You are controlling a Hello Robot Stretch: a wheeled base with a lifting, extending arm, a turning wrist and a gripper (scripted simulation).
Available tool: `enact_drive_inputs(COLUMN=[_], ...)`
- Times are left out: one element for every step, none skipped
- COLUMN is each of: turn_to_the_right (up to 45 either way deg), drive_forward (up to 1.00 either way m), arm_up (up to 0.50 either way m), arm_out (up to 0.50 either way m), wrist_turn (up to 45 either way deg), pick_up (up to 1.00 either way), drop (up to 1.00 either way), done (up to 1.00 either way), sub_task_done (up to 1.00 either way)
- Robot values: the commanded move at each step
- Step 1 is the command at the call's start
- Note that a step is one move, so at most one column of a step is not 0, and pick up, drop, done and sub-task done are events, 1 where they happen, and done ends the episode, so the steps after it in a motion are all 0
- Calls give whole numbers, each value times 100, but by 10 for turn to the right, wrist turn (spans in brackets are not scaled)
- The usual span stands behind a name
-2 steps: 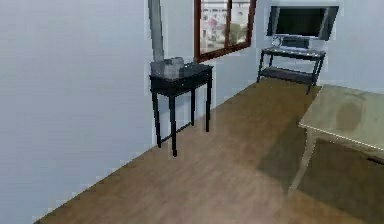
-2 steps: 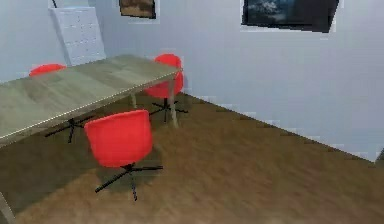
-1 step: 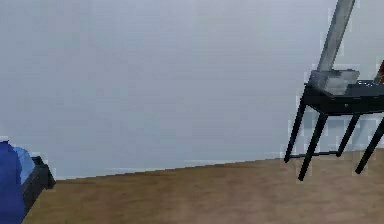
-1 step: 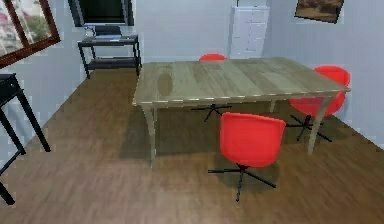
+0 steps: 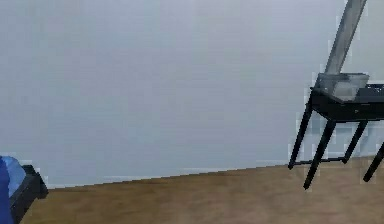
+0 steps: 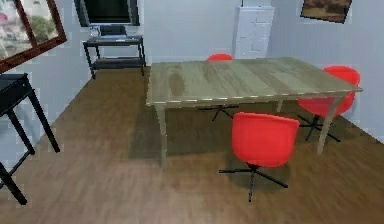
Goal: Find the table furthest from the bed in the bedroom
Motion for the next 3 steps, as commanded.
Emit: enact_drive_inputs(turn_to_the_right=[450,90,0], drive_forward=[0,0,80], arm_up=[0,0,0], arm_out=[0,0,0], wrist_turn=[0,0,0], pick_up=[0,0,0], drop=[0,0,0], done=[0,0,0], sub_task_done=[0,0,0])
